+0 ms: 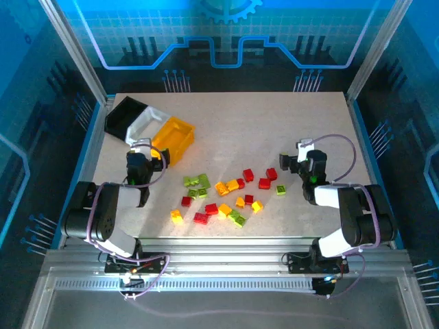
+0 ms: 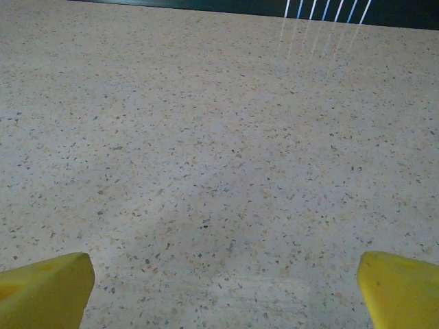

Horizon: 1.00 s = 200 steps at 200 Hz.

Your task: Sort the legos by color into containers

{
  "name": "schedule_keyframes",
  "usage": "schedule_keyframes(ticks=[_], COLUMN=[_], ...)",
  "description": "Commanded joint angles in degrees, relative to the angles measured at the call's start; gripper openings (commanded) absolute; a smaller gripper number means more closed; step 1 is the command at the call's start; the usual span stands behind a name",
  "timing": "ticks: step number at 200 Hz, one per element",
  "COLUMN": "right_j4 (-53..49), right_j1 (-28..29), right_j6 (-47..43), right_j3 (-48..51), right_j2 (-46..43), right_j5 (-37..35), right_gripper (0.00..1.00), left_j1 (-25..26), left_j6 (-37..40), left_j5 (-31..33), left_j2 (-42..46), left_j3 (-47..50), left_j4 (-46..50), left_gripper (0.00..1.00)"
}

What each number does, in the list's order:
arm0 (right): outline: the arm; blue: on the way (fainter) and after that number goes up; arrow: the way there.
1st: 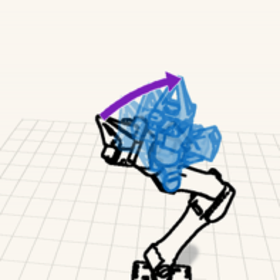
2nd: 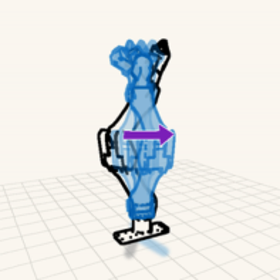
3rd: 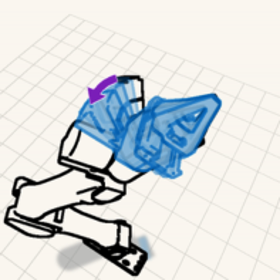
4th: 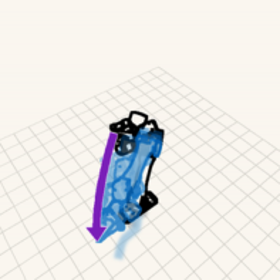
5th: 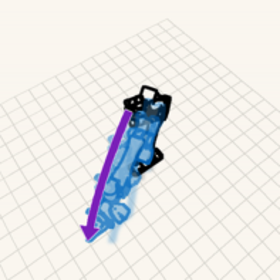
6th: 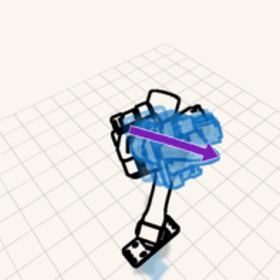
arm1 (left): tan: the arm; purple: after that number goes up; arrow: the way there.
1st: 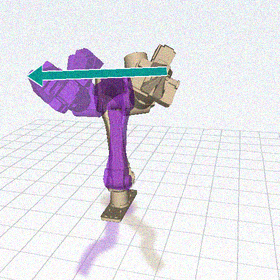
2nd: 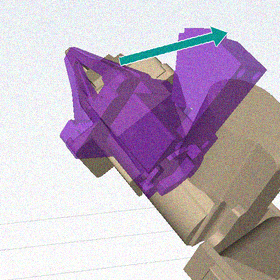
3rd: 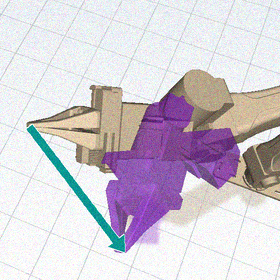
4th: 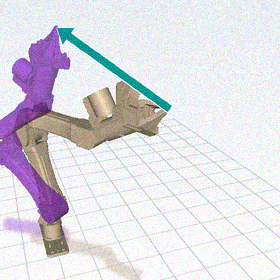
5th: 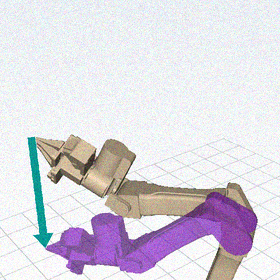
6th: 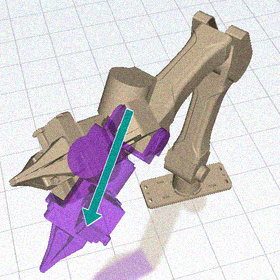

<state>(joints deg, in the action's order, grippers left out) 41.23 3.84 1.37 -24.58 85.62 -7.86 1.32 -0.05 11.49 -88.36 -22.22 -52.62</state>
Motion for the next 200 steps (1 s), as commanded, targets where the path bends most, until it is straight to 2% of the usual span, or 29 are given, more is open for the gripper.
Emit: schedule_keyframes(ticks=[1, 170, 200], right_j4=[2.54, 2.54, 2.22], right_j1=[0.3, 0.21, -0.49], right_j6=[-0.94, -0.9, -0.7], right_j3=[0.15, 0.14, 0.1], right_j2=[0.51, 0.48, 0.42], right_j5=[0.3, 0.33, 2.06], right_gripper=[1.0, 1.0, 1.0], left_j1=[-0.31, -0.32, -0.31], left_j6=[-1.09, -1.13, -1.08], left_j5=[-0.81, -0.76, -0.7], left_j2=[-0.67, -0.68, -0.68], left_j3=[1.04, 1.05, 0.96], left_j4=[-1.61, -1.62, -1.61], left_gripper=[0.99, 0.99, 0.99])
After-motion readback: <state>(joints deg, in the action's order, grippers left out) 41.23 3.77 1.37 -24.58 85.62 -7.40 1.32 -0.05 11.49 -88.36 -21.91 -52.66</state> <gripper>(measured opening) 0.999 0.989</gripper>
